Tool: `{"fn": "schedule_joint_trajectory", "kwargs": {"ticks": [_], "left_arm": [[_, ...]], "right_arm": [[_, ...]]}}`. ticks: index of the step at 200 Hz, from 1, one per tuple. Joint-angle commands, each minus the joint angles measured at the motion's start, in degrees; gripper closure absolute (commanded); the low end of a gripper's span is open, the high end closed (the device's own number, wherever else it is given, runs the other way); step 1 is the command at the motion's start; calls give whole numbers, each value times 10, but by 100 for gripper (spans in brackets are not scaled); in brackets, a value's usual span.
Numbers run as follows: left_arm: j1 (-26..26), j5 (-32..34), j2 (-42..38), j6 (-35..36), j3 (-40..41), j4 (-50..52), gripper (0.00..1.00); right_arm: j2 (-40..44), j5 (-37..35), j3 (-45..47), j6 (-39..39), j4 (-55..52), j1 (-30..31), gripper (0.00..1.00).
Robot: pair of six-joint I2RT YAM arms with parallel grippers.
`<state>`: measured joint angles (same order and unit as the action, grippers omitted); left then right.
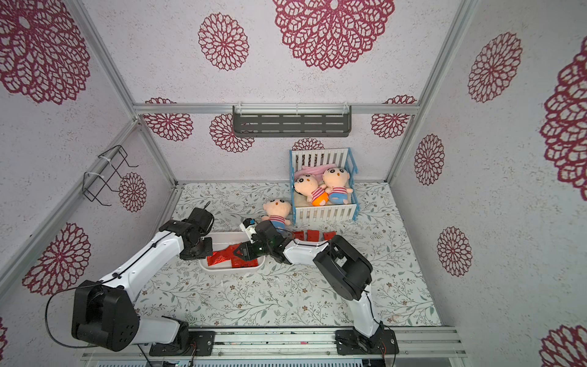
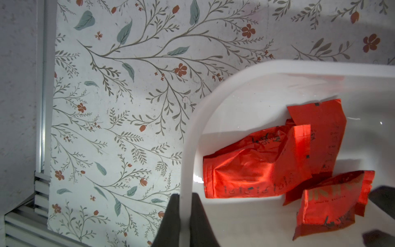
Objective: Take the tea bags out of the storage box
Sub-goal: Pick up the tea bag from the storage box.
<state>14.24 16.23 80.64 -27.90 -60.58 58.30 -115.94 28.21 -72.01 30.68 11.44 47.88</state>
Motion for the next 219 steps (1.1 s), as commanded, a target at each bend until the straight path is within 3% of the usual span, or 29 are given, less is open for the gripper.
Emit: {"fn": "schedule_joint_trajectory", "kwargs": {"ticks": [1, 66, 102, 168, 196, 219], "left_arm": [[5, 12, 2, -3, -6, 8, 100], [6, 12, 5, -3, -7, 8, 100], [6, 12, 8, -3, -8, 8, 100], [7, 12, 9, -3, -7, 9, 100], [7, 13, 9, -3, -8, 9, 100], [7, 14, 8, -4, -8, 9, 100]], "right_arm": [[-21, 16, -47, 22, -8, -3, 59], [-102, 40, -128, 28, -40, 1, 58], [-119, 72, -149, 31, -38, 9, 63], [-113, 76, -155, 30, -36, 13, 85], [-108, 61, -153, 27, -34, 13, 100], [-101, 35, -152, 18, -39, 12, 100]]}}
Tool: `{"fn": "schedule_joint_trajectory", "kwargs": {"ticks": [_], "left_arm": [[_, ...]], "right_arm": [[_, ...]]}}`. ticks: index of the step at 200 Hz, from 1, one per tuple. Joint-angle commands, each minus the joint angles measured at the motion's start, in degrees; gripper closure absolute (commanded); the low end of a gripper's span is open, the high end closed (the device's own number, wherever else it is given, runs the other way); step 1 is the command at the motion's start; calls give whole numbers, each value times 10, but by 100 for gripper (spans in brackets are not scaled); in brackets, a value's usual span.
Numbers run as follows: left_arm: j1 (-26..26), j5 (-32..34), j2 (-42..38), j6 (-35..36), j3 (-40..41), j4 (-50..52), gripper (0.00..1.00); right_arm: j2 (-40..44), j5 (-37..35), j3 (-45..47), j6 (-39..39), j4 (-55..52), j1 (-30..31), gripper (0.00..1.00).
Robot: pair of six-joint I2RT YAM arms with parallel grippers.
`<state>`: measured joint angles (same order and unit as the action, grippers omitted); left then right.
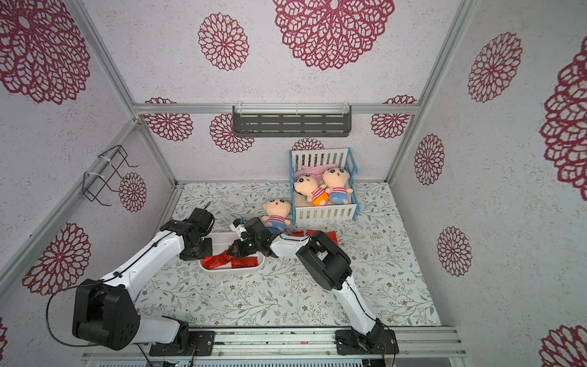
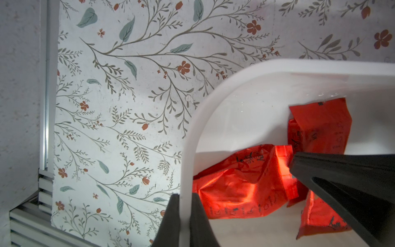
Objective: Take the tea bags out of the storage box
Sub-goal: Pick up the tea bag from the storage box.
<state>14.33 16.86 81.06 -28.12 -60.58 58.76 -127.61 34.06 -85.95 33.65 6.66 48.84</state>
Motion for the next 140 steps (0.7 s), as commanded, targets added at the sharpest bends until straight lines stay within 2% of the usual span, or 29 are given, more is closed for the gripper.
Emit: {"fn": "schedule_joint_trajectory", "kwargs": {"ticks": [1, 44, 92, 140], "left_arm": [[6, 8, 4, -2, -8, 5, 100], [7, 10, 3, -2, -8, 6, 100], [8, 11, 2, -2, -7, 5, 100], [8, 11, 2, -2, -8, 6, 100]], "right_arm": [[17, -25, -12, -13, 9, 3, 100], [47, -68, 6, -25, 20, 0, 100], [87, -77, 59, -10, 81, -20, 100], [98, -93, 78, -3, 86, -33, 100]]}}
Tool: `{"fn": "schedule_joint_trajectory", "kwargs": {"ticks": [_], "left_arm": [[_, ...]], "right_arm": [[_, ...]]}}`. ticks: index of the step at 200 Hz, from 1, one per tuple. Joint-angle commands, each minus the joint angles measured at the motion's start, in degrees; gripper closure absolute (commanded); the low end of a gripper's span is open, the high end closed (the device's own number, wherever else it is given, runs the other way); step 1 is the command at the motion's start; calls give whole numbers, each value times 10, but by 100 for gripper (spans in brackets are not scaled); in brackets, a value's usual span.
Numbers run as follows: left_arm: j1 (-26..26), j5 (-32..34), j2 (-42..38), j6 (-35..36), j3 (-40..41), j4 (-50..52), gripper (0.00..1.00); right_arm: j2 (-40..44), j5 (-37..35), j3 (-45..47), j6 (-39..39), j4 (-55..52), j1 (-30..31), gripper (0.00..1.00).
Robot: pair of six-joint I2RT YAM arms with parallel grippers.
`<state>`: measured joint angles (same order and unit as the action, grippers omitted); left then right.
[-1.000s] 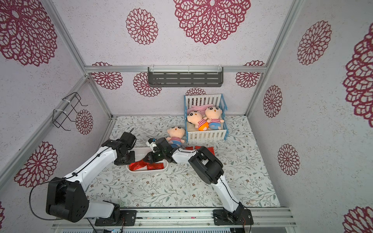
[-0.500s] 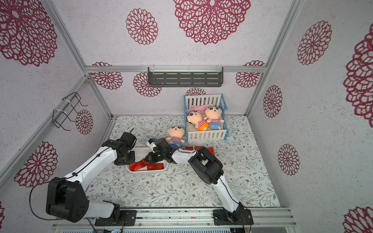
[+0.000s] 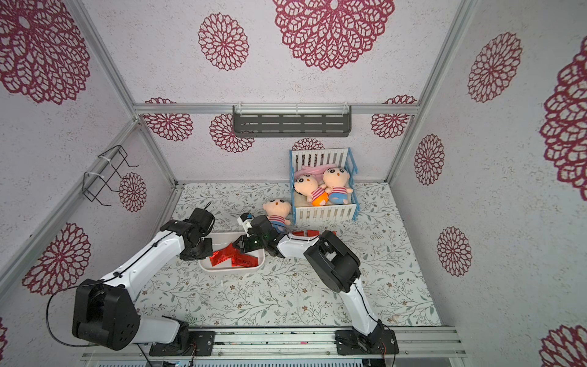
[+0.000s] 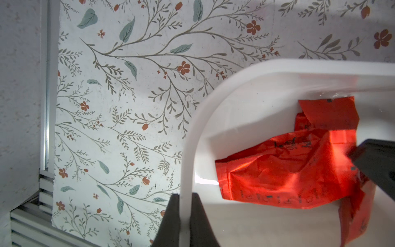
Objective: Take the tea bags out of the storage box
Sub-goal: Pick up the tea bag from the storage box.
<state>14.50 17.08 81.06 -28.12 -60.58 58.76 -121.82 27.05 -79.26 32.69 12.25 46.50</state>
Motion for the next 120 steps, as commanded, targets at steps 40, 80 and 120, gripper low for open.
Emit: {"fn": "schedule_joint_trajectory", "kwargs": {"ticks": [40, 80, 120], "left_arm": [[8, 9, 3, -2, -8, 6, 100], [9, 9, 4, -3, -7, 6, 100], [9, 9, 6, -3, -9, 6, 100]], "right_arm": [[32, 7, 23, 21, 57, -17, 100], [20, 43, 24, 29, 73, -15, 78], [0, 53, 6, 23, 44, -13, 67]]}}
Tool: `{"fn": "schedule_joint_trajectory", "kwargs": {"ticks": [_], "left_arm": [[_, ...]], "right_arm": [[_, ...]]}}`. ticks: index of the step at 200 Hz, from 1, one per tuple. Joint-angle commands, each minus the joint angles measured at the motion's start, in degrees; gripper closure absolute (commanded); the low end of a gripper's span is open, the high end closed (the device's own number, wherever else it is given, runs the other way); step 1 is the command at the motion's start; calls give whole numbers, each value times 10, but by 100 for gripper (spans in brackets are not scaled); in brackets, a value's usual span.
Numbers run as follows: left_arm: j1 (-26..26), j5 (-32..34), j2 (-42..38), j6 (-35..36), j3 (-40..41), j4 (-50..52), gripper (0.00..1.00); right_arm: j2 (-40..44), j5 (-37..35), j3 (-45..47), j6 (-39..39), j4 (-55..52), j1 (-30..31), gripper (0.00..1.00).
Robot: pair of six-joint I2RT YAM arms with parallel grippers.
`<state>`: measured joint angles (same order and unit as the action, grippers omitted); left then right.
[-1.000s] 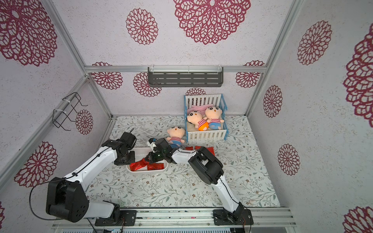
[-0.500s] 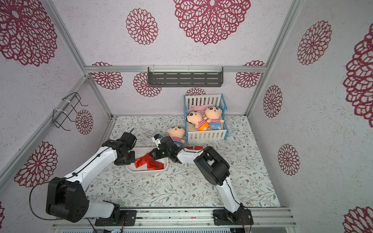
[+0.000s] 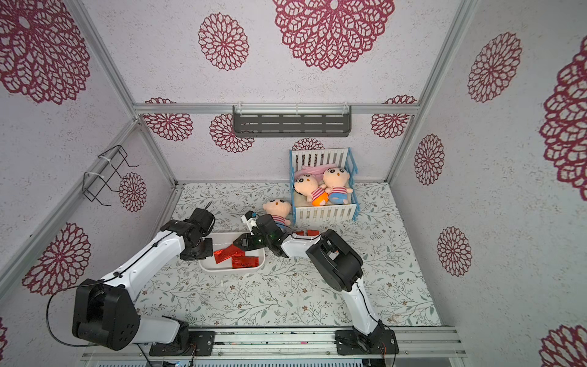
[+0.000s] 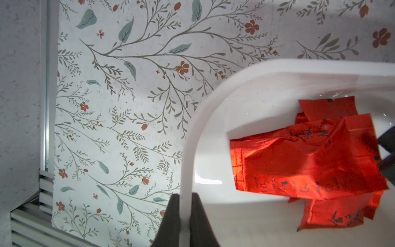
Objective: Take the tea bags out of the storage box
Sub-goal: Pick up the tea bag from the storage box.
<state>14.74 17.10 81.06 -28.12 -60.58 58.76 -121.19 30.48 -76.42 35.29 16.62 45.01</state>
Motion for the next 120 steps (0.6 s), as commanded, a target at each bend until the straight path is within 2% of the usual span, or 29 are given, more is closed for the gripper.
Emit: {"fn": "schedule_joint_trajectory", "kwargs": {"ticks": [1, 40, 61, 82, 96, 120], "left_arm": [[7, 9, 6, -3, -8, 6, 100], [7, 9, 8, -3, -8, 6, 100], [7, 8, 8, -2, -8, 6, 100], [7, 8, 8, -2, -8, 6, 100], [8, 7, 9, -2, -8, 6, 100], [8, 7, 10, -2, -8, 6, 100]], "right_arm": [[-6, 18, -22, -3, -1, 2, 67], [-17, 13, -36, -9, -32, 3, 65], [-29, 4, -51, -20, -68, 5, 60], [-29, 2, -49, -21, -70, 8, 60], [-29, 5, -51, -23, -68, 10, 64], [-20, 7, -52, -24, -64, 10, 80]]}}
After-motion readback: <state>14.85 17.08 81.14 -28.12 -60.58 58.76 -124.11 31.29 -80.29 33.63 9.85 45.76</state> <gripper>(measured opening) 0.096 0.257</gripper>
